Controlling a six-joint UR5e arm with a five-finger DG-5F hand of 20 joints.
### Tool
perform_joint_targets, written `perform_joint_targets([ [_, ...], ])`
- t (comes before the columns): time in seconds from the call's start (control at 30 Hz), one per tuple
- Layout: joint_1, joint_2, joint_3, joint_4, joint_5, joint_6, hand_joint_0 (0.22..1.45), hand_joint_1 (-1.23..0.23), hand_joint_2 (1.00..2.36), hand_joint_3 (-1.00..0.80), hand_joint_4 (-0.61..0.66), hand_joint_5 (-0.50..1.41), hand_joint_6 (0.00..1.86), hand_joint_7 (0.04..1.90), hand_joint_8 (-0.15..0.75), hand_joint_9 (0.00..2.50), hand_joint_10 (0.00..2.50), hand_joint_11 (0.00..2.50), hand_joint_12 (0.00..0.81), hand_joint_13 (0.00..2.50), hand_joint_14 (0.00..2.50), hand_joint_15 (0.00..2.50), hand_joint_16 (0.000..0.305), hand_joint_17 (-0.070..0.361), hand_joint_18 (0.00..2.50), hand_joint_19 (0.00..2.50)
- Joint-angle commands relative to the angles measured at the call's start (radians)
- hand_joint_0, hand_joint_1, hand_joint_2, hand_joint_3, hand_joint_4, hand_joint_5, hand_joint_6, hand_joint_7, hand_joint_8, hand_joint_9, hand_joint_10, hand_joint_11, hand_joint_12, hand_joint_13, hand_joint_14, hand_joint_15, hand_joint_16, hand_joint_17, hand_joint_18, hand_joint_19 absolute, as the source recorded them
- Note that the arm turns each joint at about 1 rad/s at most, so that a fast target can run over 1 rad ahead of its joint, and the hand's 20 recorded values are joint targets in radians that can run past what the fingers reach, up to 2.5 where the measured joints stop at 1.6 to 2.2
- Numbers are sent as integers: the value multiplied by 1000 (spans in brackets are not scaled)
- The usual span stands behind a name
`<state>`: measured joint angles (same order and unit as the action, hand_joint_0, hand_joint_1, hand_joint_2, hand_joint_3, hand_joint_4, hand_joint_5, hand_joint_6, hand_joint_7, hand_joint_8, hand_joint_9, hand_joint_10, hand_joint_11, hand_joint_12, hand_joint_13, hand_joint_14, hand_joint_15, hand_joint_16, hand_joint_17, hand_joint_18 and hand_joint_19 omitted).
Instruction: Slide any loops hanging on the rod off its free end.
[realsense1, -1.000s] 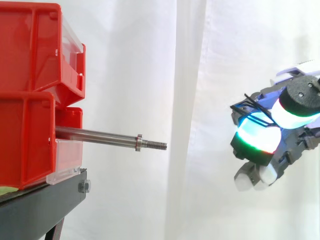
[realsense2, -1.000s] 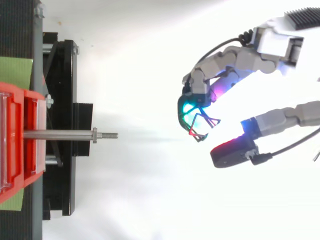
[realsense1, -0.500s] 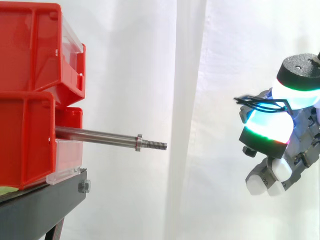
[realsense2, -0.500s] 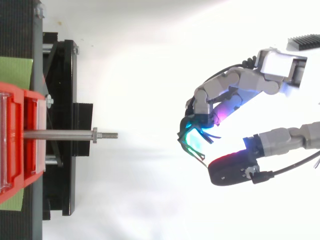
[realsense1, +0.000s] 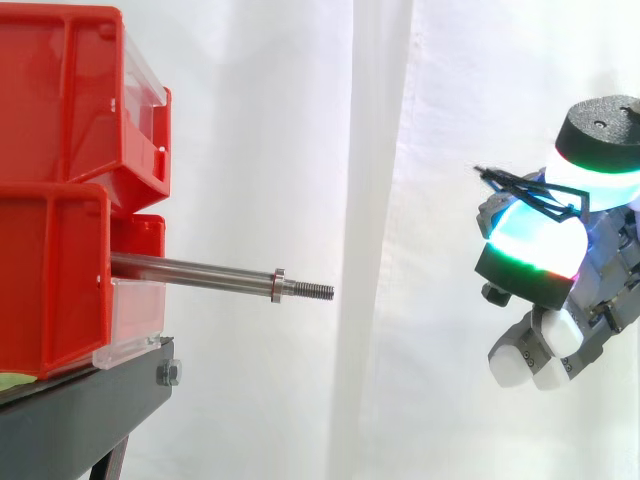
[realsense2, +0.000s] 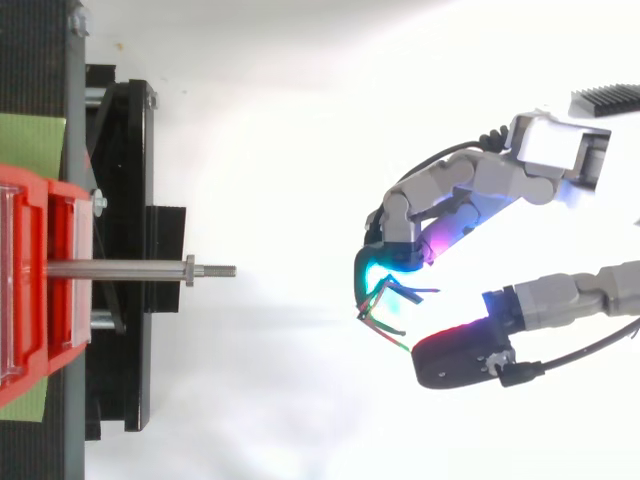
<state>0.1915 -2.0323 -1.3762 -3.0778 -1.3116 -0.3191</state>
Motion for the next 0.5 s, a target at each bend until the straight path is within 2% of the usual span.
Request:
perform_joint_targets([
  [0.0,2,0,0,1,0,8,559,-777,1023,-116,128,-185,879,1105,320,794,10,278,322,590,0,0,40,91,551,45],
  [0.47,2,0,0,-2,2,37,607,-852,1013,-347,150,-187,876,1087,313,793,10,292,319,603,0,0,40,89,576,40],
])
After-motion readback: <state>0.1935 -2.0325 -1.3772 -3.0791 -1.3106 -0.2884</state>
